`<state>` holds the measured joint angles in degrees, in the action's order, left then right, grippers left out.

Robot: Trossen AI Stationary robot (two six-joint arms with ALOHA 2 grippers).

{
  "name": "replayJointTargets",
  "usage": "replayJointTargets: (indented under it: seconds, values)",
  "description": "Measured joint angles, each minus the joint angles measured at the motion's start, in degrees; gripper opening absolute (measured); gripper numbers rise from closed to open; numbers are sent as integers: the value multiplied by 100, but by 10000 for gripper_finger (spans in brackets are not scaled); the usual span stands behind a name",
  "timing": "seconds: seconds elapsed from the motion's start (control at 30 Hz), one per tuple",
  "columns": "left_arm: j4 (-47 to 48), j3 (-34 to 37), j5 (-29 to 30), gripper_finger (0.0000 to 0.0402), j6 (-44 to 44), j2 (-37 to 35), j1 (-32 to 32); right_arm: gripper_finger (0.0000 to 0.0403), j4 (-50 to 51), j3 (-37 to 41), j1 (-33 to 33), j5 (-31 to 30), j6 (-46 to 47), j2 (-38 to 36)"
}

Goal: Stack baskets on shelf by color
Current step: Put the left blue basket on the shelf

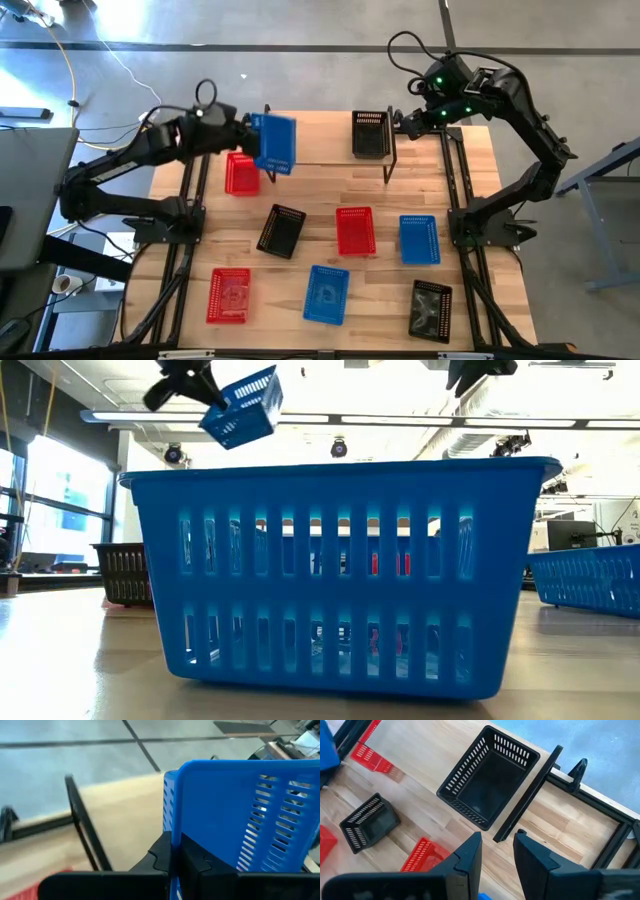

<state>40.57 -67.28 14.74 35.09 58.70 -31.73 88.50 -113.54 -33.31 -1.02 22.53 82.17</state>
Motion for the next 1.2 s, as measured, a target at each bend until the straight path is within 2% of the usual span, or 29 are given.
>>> replayJointTargets:
  seconds: [0.13,0.3,0.57,0.8,1.2]
  values:
    - [-54,-375,-29,1,-270,426,-483,98,-1,0,0,-27,109,0]
    - [-40,-711,-375,1,-369,935,-1152,98,-1,0,-1,-31,147,0]
    - [299,-1070,-1553,1,-4,1776,-1956,98,-1,0,-1,-31,147,0]
    - [774,-1422,-1689,1,167,2233,-2123,98,-1,0,-1,-31,146,0]
    - [1283,-1452,-1620,1,523,2500,-2021,98,1,0,1,-210,54,0]
